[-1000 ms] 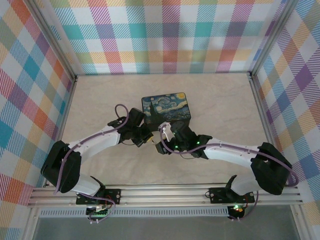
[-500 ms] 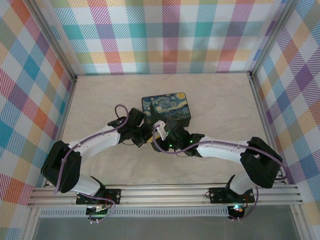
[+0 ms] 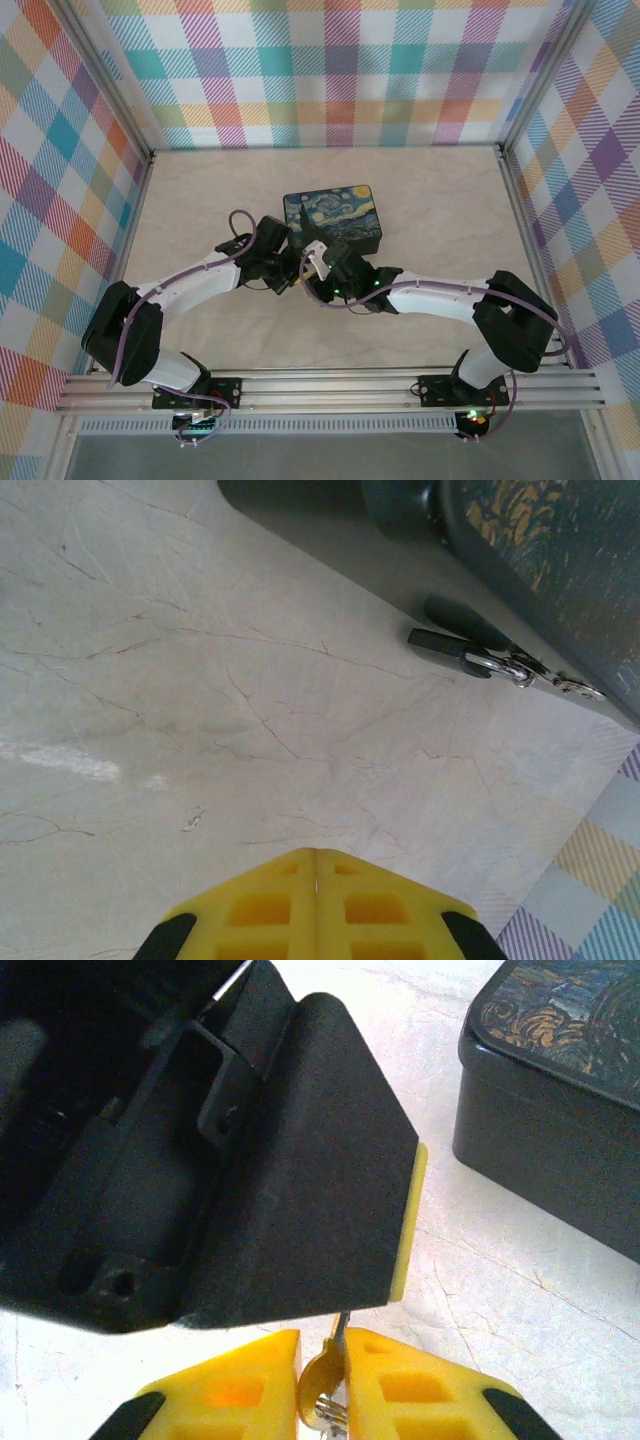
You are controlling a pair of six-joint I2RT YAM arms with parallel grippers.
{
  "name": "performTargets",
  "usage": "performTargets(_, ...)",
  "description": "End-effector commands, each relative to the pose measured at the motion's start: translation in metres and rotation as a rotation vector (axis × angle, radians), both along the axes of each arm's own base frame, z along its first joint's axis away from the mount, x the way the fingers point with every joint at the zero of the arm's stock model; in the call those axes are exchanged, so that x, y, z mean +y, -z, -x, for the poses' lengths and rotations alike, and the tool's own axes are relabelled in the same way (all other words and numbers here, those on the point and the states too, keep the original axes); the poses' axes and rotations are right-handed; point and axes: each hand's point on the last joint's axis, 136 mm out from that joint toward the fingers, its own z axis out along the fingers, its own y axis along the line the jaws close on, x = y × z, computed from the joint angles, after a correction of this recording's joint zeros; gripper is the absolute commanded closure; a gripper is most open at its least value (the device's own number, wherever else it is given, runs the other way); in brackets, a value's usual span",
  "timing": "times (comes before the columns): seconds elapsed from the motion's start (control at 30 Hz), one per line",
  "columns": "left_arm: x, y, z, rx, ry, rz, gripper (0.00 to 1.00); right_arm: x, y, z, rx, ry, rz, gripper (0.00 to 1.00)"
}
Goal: Unlock the padlock with the key
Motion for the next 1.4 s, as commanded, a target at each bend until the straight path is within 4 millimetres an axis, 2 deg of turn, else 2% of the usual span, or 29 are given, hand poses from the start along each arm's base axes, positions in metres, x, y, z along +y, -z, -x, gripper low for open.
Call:
performTargets(0.0, -0.001, -0.007, 0.002, -0.001, -0.002, 0.030, 1.00, -0.002, 0.004, -0.005, -0.018, 0.018, 0.027, 0.84)
performTargets(0.23, -0.004, -0.015, -0.003, -0.017, -0.001, 0.037, 1.00, -0.005, 0.007, -0.004, 0.002, 0.032, 0.029, 0.97)
performTargets(0.53, -0.007, -0.013, -0.010, -0.028, -0.008, 0.042, 0.99, -0.011, -0.003, -0.005, 0.077, 0.038, -0.096, 1.00)
performTargets(0.6, -0.007, -0.015, -0.012, -0.032, -0.010, 0.044, 0.91, -0.013, -0.005, -0.004, 0.087, 0.038, -0.110, 1.00)
performTargets(0.63, -0.007, -0.016, -0.012, -0.033, -0.011, 0.046, 0.81, -0.013, -0.006, -0.004, 0.093, 0.033, -0.117, 1.00)
performTargets(0.7, -0.007, -0.018, -0.014, -0.037, -0.010, 0.047, 0.70, -0.014, -0.008, -0.005, 0.097, 0.030, -0.127, 1.00)
performTargets(0.8, -0.002, -0.018, -0.016, -0.043, -0.010, 0.037, 0.59, -0.015, -0.011, -0.006, 0.114, 0.028, -0.150, 1.00)
performTargets(0.9, 0.002, -0.022, -0.018, -0.066, 0.004, 0.037, 0.55, -0.018, -0.013, -0.007, 0.144, 0.028, -0.180, 1.00)
performTargets(1.1, -0.002, -0.037, -0.026, -0.196, 0.196, -0.009, 0.56, -0.024, -0.024, -0.007, 0.223, 0.021, -0.282, 1.00)
performTargets(1.27, -0.027, -0.064, -0.035, -0.348, 0.359, 0.120, 0.56, -0.039, -0.040, -0.010, 0.292, 0.031, -0.368, 1.00)
performTargets(1.37, -0.041, -0.080, -0.032, -0.433, 0.481, 0.182, 0.56, -0.049, -0.050, -0.013, 0.331, 0.042, -0.413, 1.00)
